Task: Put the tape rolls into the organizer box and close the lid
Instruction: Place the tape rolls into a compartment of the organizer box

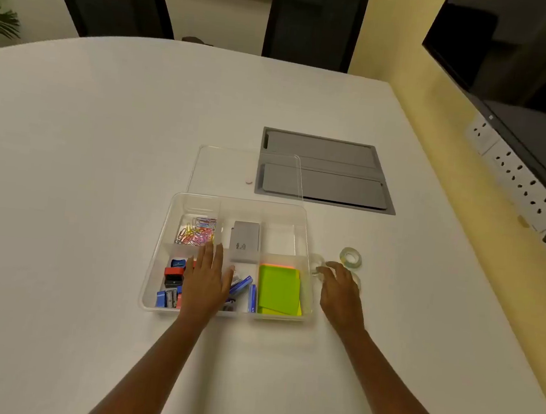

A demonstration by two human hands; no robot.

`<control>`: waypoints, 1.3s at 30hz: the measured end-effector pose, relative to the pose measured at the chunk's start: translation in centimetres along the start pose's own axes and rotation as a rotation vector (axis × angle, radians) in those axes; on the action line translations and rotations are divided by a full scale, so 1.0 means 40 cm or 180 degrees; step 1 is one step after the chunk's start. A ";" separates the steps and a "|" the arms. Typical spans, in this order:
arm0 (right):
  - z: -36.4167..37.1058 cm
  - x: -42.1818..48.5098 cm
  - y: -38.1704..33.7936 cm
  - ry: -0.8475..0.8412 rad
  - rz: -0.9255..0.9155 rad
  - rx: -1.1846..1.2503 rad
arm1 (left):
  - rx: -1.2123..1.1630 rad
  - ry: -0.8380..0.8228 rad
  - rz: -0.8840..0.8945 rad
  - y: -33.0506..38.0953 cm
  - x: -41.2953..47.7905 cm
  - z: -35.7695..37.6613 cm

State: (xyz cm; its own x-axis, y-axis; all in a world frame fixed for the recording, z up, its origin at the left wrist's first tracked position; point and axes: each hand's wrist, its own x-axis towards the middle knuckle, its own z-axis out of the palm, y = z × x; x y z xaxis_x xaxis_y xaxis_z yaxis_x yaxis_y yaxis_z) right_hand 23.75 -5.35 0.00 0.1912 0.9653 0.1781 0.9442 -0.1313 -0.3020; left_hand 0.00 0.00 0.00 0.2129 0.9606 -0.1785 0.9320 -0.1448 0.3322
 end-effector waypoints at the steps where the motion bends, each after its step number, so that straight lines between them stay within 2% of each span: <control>1: 0.006 0.015 0.012 -0.0032 -0.0039 -0.0034 | -0.0042 0.0091 -0.0004 0.002 0.009 0.006; 6: 0.037 0.064 0.042 -0.0354 -0.0255 -0.0346 | -0.0157 0.0272 -0.0039 0.008 0.042 0.031; 10: 0.063 0.106 0.061 -0.0889 -0.0181 -0.0512 | -0.0116 0.0342 0.0007 0.005 0.040 0.029; 11: 0.066 0.116 0.061 -0.0797 -0.0063 -0.0339 | -0.0131 0.0346 0.0004 0.003 0.040 0.032; 16: 0.040 0.160 0.000 0.0519 0.0543 0.1016 | -0.0150 0.0317 -0.0062 0.001 0.044 0.038; 19: 0.018 0.188 -0.054 0.0661 0.0371 0.1192 | -0.0139 0.0296 -0.0045 0.001 0.046 0.040; 21: 0.016 0.202 -0.082 0.0370 0.0110 0.0975 | -0.0153 0.0289 -0.0046 0.001 0.049 0.040; 23: 0.023 0.211 -0.102 -0.0176 -0.0078 0.0555 | -0.0155 0.0299 -0.0055 0.000 0.050 0.042; 25: 0.030 0.213 -0.108 -0.0568 -0.0120 0.0457 | -0.0205 0.0302 -0.0059 0.001 0.049 0.043; 27: 0.025 0.206 -0.104 -0.0580 -0.0110 0.0669 | -0.0219 0.0319 -0.0043 0.000 0.048 0.044; 30: 0.004 0.186 -0.066 -0.0196 0.0006 0.0862 | -0.0260 0.0348 -0.0028 0.000 0.048 0.043; 32: -0.005 0.168 -0.019 -0.0136 0.0113 0.0803 | -0.0290 0.0365 -0.0031 0.003 0.046 0.038; 34: -0.005 0.144 0.035 -0.0349 0.0113 0.0483 | -0.0342 0.0430 -0.0023 0.006 0.041 0.034; 37: 0.012 0.103 0.101 -0.0945 -0.0056 -0.0355 | -0.0430 0.0532 -0.0038 0.009 0.033 0.029; 39: 0.025 0.088 0.125 -0.1040 -0.0086 -0.0500 | -0.0465 0.0565 -0.0063 0.011 0.030 0.027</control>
State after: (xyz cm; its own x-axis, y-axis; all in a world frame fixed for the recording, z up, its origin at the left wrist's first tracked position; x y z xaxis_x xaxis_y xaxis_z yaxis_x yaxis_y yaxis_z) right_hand 28.89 -2.37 -1.81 0.0939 0.9867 -0.1324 0.9823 -0.1135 -0.1491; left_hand 0.99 0.84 -1.09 0.1280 0.9915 -0.0249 0.8804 -0.1020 0.4632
